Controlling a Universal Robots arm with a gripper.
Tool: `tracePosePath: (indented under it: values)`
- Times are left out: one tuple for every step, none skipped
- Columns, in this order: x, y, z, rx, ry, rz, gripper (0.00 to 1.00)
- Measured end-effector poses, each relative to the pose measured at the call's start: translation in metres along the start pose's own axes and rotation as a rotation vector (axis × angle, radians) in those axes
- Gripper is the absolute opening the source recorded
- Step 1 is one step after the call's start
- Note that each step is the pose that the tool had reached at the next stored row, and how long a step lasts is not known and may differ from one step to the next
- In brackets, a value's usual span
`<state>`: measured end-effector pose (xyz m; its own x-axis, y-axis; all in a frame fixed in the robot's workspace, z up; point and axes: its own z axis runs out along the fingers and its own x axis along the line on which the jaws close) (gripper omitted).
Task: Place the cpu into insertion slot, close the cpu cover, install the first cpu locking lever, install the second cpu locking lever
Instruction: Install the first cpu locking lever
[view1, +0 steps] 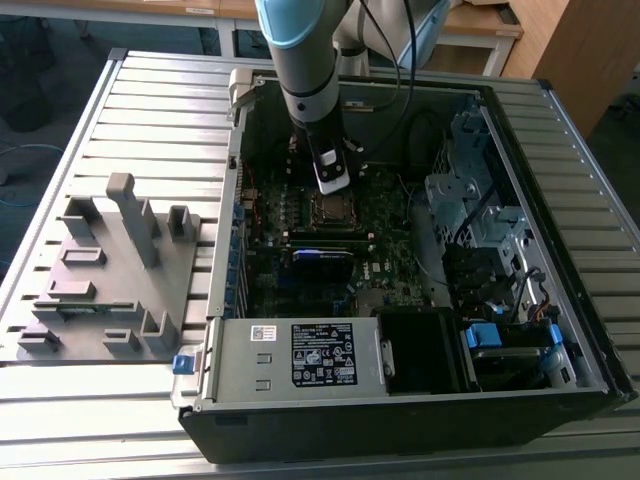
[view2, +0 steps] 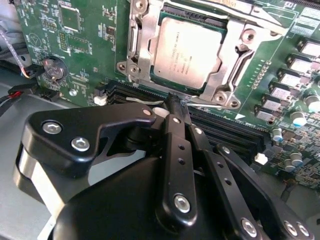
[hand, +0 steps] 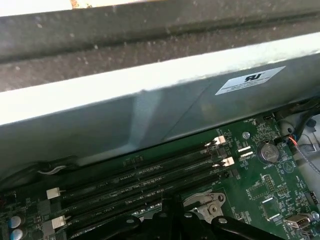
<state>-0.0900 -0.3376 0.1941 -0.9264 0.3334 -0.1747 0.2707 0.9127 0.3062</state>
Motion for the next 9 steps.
tracePosePath:
  values:
    - [-0.0005,0.0003,0.0003,0.0001,-0.0001,0.0,0.1]
    - [-0.0011,0.0006,0.0006,0.0002,-0.0002,0.001,0.1]
    - [-0.0017,0.001,0.001,0.0003,-0.0004,0.001,0.1]
    - [-0.0022,0.0015,0.0014,0.0005,-0.0006,0.002,0.1]
    - [-0.0023,0.002,0.0016,0.0007,-0.0008,0.002,0.1]
    - [-0.0024,0.0025,0.0019,0.0009,-0.0009,0.003,0.1]
    - [-0.0026,0.0031,0.0022,0.001,-0.0011,0.003,0.1]
    - [-0.0028,0.0038,0.0026,0.0012,-0.0013,0.003,0.1]
    - [-0.003,0.0045,0.003,0.0015,-0.0016,0.004,0.1]
